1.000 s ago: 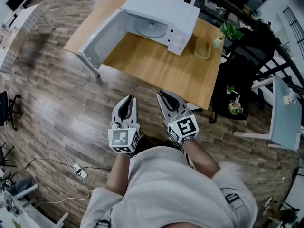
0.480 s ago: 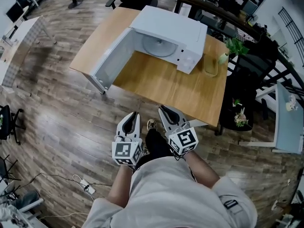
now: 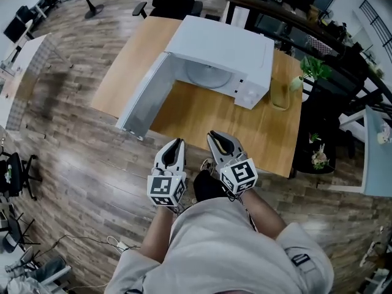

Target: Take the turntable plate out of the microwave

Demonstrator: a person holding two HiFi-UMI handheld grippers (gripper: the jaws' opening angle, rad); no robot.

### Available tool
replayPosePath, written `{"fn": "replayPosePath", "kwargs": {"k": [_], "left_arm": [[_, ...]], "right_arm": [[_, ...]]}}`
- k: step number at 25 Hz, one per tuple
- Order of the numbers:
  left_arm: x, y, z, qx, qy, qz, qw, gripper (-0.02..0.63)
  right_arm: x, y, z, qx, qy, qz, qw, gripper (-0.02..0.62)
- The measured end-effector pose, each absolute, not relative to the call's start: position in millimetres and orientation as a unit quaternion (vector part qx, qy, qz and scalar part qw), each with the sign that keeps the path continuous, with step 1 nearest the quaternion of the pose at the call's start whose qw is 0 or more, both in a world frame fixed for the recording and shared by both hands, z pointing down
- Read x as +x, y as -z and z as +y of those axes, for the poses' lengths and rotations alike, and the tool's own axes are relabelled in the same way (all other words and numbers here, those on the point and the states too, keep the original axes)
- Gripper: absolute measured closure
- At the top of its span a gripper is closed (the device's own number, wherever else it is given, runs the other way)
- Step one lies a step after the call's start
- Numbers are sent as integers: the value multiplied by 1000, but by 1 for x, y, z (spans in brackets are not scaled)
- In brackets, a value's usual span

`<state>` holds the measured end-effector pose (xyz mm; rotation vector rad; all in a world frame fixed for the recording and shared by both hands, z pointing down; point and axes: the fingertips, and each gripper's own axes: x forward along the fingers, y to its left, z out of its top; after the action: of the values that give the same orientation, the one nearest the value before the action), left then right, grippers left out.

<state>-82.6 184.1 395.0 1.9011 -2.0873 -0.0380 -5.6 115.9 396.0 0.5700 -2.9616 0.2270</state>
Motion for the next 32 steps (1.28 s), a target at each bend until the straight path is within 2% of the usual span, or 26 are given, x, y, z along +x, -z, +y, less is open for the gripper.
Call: {"fn": "replayPosePath", "kwargs": {"k": [13, 21, 32], "left_arm": [[-118, -434, 45, 694, -24, -691, 201, 563], [-128, -469, 15, 693, -38, -676, 246, 563], [-146, -501, -15, 715, -68, -639, 275, 563]], "right_arm": [[-33, -436, -11, 233, -120, -963, 60, 557], [-30, -468, -35, 258, -169, -949, 72, 557], [-41, -504, -55, 296, -234, -922, 84, 557]]}}
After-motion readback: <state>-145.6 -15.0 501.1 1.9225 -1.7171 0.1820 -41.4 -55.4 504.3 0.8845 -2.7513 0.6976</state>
